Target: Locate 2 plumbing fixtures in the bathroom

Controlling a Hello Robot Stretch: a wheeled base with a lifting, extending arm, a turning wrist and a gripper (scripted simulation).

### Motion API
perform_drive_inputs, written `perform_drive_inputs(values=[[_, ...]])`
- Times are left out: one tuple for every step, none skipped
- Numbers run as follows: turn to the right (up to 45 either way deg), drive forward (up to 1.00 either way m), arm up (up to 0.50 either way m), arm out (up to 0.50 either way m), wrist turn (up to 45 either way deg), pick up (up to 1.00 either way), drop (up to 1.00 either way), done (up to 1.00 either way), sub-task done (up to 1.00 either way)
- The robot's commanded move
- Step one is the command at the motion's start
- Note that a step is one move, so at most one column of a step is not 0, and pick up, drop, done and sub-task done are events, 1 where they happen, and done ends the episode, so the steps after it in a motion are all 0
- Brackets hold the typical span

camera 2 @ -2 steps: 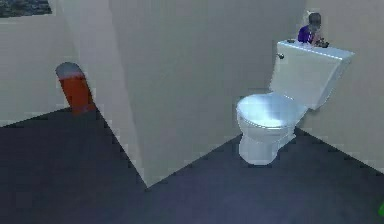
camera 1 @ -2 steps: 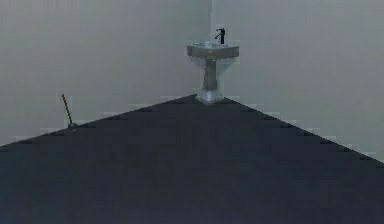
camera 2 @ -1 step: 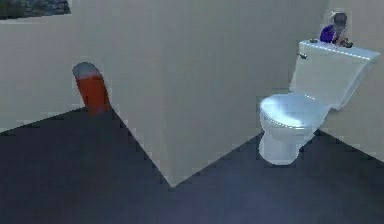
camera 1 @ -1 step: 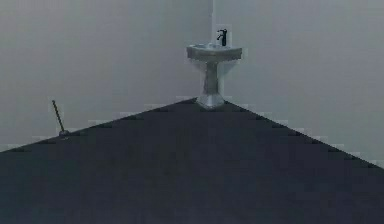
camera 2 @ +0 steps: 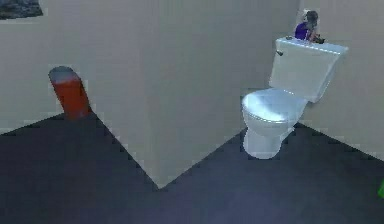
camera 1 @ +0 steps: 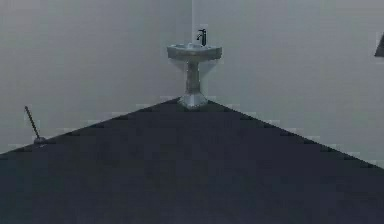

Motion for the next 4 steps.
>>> perform_drive_inputs(values=[[0.0,1.0,0.0,0.0,0.0,0.0,0.0,0.0,0.0],[3.0,0.0,0.0,0.0,0.0,0.0,0.0,0.0,0.0],[0.0,1.0,0.0,0.0,0.0,0.0,0.0,0.0,0.0],[3.0,0.0,0.0,0.0,0.0,0.0,0.0,0.0,0.0]])
